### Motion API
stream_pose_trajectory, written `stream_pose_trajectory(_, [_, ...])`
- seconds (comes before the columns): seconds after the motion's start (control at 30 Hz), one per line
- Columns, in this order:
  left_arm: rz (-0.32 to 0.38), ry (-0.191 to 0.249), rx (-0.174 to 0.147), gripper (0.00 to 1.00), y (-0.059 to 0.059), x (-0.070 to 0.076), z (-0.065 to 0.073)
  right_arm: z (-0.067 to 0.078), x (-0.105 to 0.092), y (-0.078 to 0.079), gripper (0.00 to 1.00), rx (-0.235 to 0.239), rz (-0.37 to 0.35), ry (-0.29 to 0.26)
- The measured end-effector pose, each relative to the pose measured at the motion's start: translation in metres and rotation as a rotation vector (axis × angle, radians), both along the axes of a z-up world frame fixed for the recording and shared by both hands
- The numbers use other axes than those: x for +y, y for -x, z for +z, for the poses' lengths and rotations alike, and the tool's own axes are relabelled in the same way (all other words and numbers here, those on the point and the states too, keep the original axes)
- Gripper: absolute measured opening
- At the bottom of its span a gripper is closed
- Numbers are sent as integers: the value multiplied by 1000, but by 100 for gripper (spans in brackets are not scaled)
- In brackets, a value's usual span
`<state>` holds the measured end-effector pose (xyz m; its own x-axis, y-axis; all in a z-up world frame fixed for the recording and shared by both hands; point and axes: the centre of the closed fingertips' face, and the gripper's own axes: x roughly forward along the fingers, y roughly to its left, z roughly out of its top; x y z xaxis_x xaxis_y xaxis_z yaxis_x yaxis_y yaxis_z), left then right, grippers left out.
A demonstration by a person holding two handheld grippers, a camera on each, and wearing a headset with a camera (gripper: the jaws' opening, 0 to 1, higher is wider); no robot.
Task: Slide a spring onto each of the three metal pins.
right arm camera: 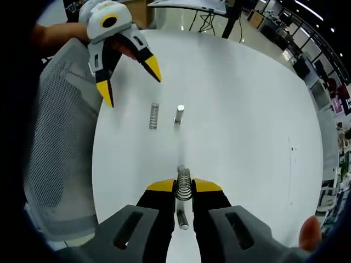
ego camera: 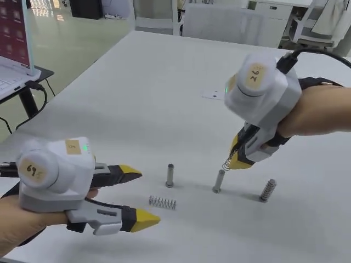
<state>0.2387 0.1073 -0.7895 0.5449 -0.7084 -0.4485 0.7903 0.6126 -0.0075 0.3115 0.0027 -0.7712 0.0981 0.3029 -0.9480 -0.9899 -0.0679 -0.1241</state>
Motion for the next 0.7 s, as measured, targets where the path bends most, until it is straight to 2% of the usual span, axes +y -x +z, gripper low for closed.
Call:
stream_pose_trajectory(0.27, [3, -1, 2, 51, 0, 1, -1, -10, 1, -1, 9, 10, 13, 39])
stream_pose_trajectory(0.7, [6, 3, -1, 51, -1, 2, 0, -21, 3, -10, 9, 29, 17, 64])
